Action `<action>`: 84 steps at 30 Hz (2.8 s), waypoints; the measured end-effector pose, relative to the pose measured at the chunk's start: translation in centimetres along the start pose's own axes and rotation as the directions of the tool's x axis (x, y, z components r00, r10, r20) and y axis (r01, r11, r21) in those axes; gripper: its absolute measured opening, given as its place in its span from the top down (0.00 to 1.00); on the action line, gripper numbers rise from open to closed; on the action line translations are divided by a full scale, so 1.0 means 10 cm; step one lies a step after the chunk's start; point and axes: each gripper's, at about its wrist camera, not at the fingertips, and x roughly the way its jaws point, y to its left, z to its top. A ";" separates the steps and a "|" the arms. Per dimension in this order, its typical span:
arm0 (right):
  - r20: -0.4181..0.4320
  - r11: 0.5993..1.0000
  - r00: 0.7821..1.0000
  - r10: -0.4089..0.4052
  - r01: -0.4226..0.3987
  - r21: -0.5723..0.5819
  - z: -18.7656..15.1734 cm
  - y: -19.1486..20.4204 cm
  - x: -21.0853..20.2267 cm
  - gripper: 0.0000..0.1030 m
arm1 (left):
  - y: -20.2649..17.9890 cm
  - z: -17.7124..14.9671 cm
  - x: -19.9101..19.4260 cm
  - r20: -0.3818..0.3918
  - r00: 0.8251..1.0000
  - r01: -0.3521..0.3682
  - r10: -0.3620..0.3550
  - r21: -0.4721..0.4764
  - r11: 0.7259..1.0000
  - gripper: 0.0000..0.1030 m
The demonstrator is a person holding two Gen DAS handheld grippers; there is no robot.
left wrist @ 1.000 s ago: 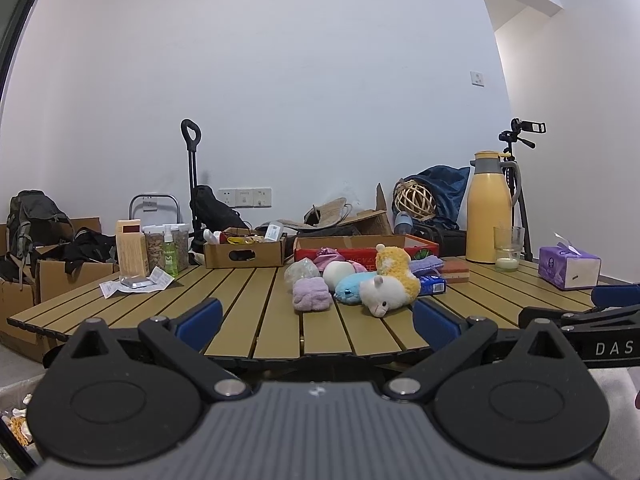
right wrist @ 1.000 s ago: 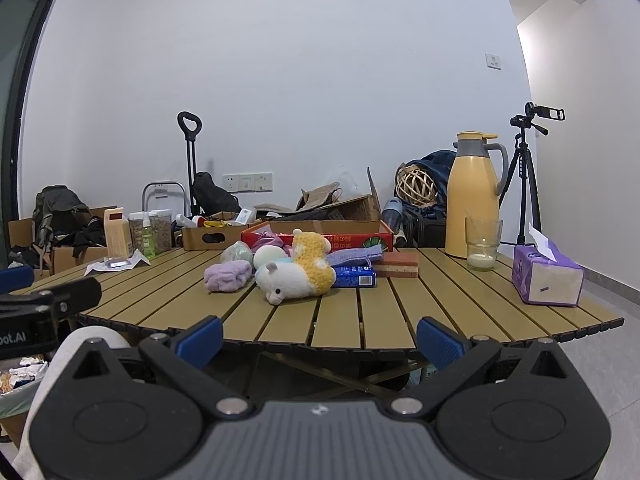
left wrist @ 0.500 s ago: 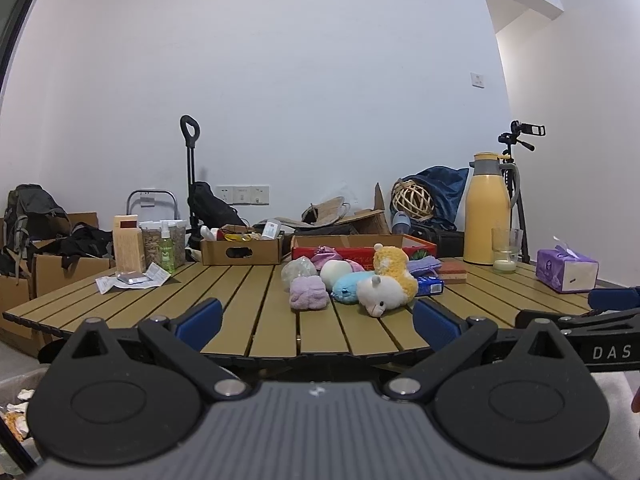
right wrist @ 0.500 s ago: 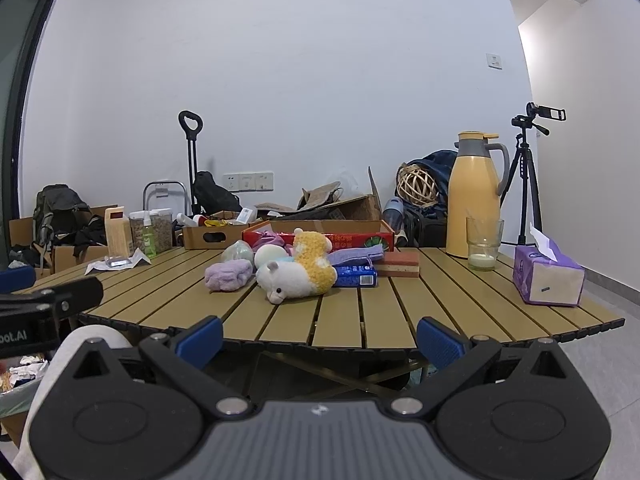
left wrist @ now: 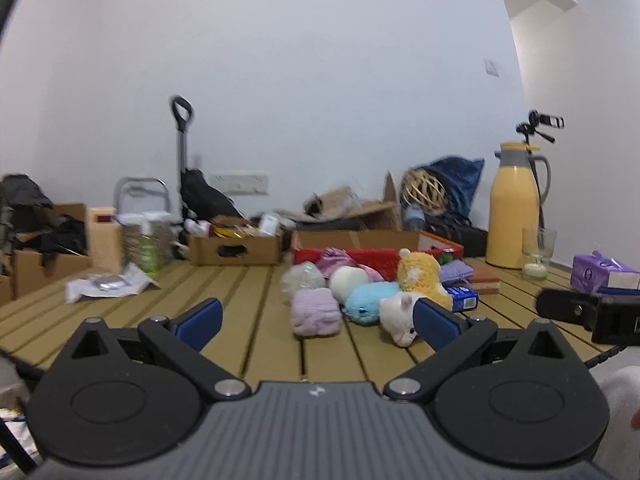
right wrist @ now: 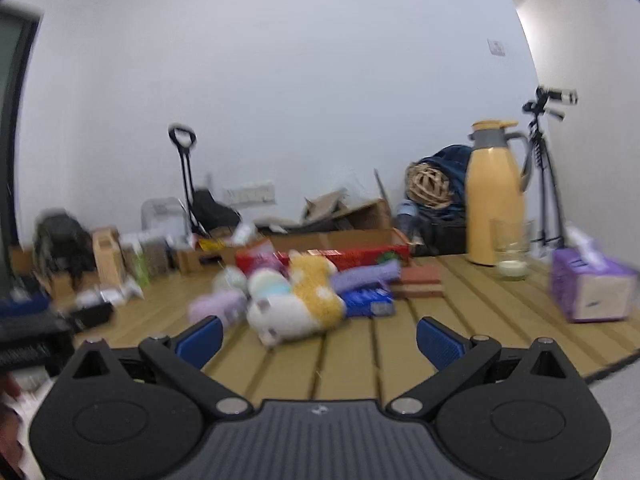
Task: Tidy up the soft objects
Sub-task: 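Grasp the white sheep plush with the left tool while the right tool grasps the yellow plush, then carry both plushes into the cardboard box and open both tools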
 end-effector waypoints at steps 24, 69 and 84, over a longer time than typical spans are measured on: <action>-0.274 0.934 0.926 0.261 -0.170 0.314 0.20 -0.76 2.45 0.38 | -0.19 -0.13 1.88 -0.271 0.920 0.224 -0.281 -0.223 0.949 0.49; -0.183 0.956 0.969 0.167 -0.114 0.272 1.58 -1.46 3.01 0.67 | -0.66 1.25 3.57 -0.187 0.883 0.305 -0.430 -0.466 0.831 0.65; -0.386 0.999 0.922 -0.032 0.041 0.014 1.12 -1.51 4.21 0.70 | -0.92 0.80 4.58 -0.417 0.830 0.209 -0.370 -0.382 0.900 0.67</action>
